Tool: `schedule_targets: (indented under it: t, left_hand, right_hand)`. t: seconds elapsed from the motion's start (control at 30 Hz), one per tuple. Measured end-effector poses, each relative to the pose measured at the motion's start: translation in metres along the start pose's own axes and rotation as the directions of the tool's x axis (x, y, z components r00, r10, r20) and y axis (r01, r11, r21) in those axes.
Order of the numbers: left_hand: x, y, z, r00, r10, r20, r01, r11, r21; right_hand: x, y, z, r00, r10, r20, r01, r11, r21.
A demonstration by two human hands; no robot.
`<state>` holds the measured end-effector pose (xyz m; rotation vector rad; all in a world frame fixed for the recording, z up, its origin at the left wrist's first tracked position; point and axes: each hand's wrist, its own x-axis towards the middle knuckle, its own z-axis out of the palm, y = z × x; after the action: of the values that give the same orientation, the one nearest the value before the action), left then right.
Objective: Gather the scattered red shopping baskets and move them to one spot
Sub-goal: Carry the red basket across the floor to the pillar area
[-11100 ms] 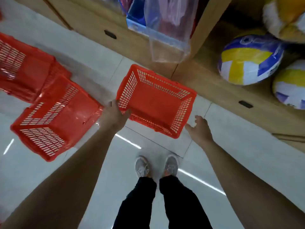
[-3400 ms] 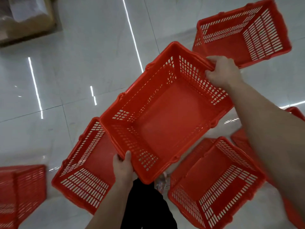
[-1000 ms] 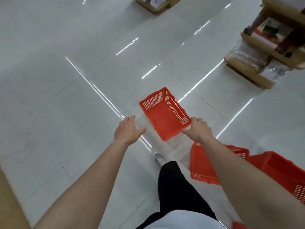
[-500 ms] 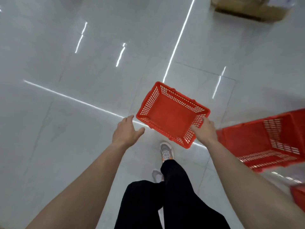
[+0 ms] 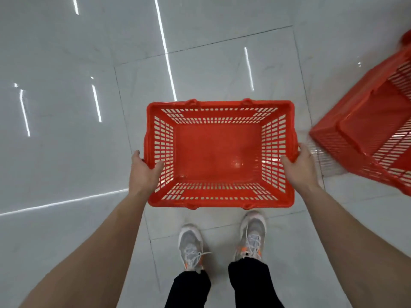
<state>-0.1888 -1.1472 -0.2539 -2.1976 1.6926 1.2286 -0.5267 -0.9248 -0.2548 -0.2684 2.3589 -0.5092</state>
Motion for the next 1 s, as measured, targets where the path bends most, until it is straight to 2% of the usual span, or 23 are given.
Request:
schedule_targets:
  t: [0.07,0.2,0.37,0.5,0.73,0.9,1.0]
  left_hand:
    - [0.013,-0.009,0.015,0.999,0.042,-0.01,-0.043,0.998,-0.04]
    - [0.005,-0.006,0.018,0.986,0.129,-0.104,-0.134,0.99,-0.04]
    - [-0.043,0.03,-0.031,0.97,0.204,-0.133,-0.21,0.977,-0.032]
    - [-0.114,0.087,-0.086,0.963,0.25,-0.102,-0.254,0.967,-0.025]
    - [-0.286,0.213,-0.155,0.917,0.399,0.01,-0.399,0.916,-0.031]
    - [-0.407,0.305,-0.151,0.828,0.549,0.116,-0.548,0.835,-0.041]
    - [-0.477,0.358,-0.132,0.796,0.584,0.158,-0.584,0.81,-0.053]
  right_hand:
    - [0.005,0.015,0.018,1.0,-0.011,-0.019,0.013,0.995,0.102]
    - [-0.002,0.024,0.026,0.993,-0.06,-0.101,0.076,0.984,0.162]
    - [-0.051,0.004,-0.022,0.975,-0.109,-0.192,0.161,0.946,0.28]
    - [-0.114,-0.02,-0.104,0.964,-0.07,-0.257,0.155,0.933,0.326]
    - [-0.229,-0.025,-0.301,0.918,0.084,-0.388,0.094,0.903,0.42]
    - [-0.309,0.017,-0.426,0.846,0.214,-0.488,0.085,0.85,0.519]
    - [-0.348,0.057,-0.489,0.797,0.323,-0.51,0.065,0.794,0.605]
